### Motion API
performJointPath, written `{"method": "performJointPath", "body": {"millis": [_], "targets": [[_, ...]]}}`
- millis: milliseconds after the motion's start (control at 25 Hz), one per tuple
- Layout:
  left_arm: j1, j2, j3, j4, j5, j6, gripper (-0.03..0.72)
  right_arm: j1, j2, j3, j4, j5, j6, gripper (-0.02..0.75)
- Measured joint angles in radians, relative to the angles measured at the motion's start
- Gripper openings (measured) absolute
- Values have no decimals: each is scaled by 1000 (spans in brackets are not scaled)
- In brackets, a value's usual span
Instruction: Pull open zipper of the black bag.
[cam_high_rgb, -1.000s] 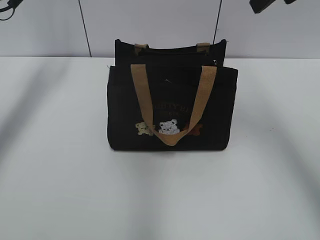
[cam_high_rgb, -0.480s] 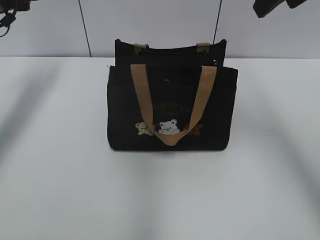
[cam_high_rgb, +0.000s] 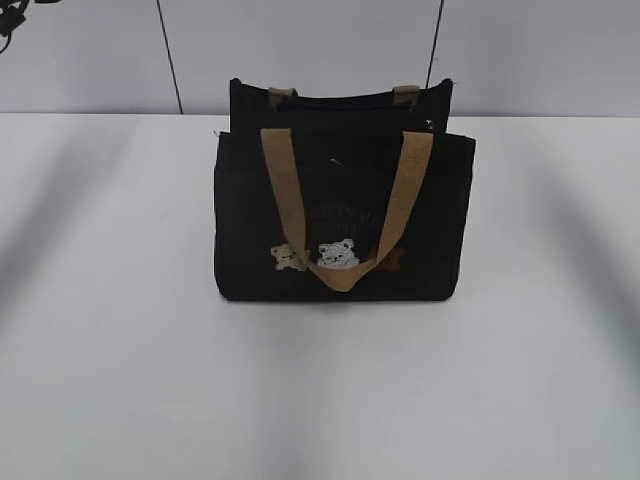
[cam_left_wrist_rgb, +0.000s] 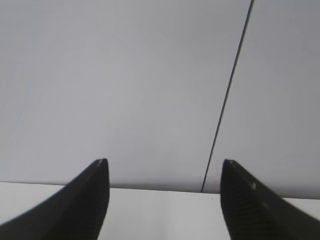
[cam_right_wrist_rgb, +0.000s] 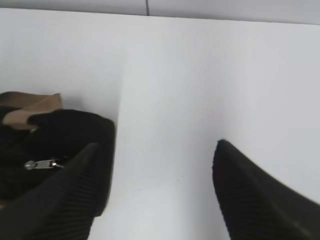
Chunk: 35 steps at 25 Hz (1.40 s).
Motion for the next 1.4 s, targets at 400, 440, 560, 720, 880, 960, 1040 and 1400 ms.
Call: {"method": "performJointPath", "body": {"millis": [400,440,560,720,880,960,1040,1400], "targets": [[-7,3,0,-175,441,335,522,-75,0,0,-3,32,-19,515],[-7,3,0,-240,488,397,522,-75,0,0,0,33,-19,515],[-7,1,0,-608,521,677,522,-75,0,0,1,40,-21,515],[-22,-19,0,-1116,506,1118,522,-75,0,0,2,83,-23,515],[-28,-87,0,-1473,632,1384,522,-75,0,0,1,143,-35,515],[-28,-126,0,-1551,723,1443,522,-75,0,0,-1,162,-46,515],[-28,-171,0,-1579,833,1480,522,-75,-1,3,-2,164,-65,515],[-28,-462,86,-1665,1153,1605,517,-75,-243,275,-2,165,-95,515]]}}
